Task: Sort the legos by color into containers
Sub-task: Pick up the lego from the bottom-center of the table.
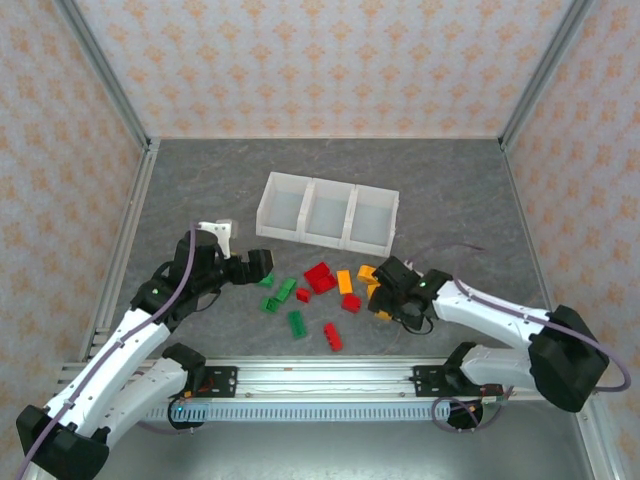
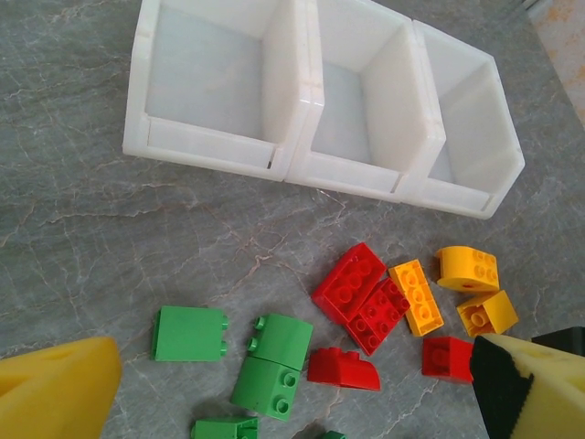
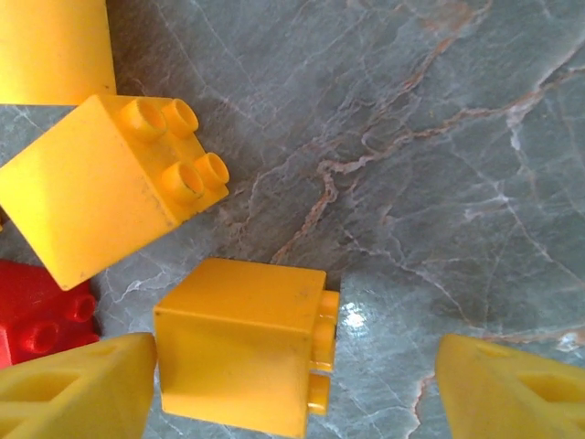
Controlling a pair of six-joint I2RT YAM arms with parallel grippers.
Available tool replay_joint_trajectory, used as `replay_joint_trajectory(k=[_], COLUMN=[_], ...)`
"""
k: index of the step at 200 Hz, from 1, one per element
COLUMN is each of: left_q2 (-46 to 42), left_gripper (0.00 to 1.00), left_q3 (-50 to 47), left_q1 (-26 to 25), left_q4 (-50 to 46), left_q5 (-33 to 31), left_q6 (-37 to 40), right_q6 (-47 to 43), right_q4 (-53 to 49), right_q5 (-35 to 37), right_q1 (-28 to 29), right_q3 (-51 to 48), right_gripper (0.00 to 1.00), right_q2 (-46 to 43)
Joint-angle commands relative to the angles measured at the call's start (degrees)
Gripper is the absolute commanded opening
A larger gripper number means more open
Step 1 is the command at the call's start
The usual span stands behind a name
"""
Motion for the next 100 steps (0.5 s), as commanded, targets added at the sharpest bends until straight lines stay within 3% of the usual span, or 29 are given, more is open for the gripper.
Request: replay_joint_trajectory(k=[1, 55, 100], left_q2=[-0.33, 0.33, 0.24], left_gripper=[0.99, 0.99, 0.99], left_q3=[-0.75, -0.80, -0.44], left_q1=[-0.26, -0.26, -0.26], left_q4=[1.51, 1.60, 1.00], left_q5=[1.04, 1.00, -0.54], left_q6=[1.46, 1.40, 1.09], right_q6=[-1.09, -3.32, -3.87], right_q4=[0.71, 0.30, -1.27], right_q5=[1.96, 2.53, 3.75], right_q1=[0.32, 0.62, 0.72], right_q3=[2.03, 4.90, 5.62], right_gripper=[0.77, 0.71, 0.51], right_q2=[2.61, 8.22, 8.02])
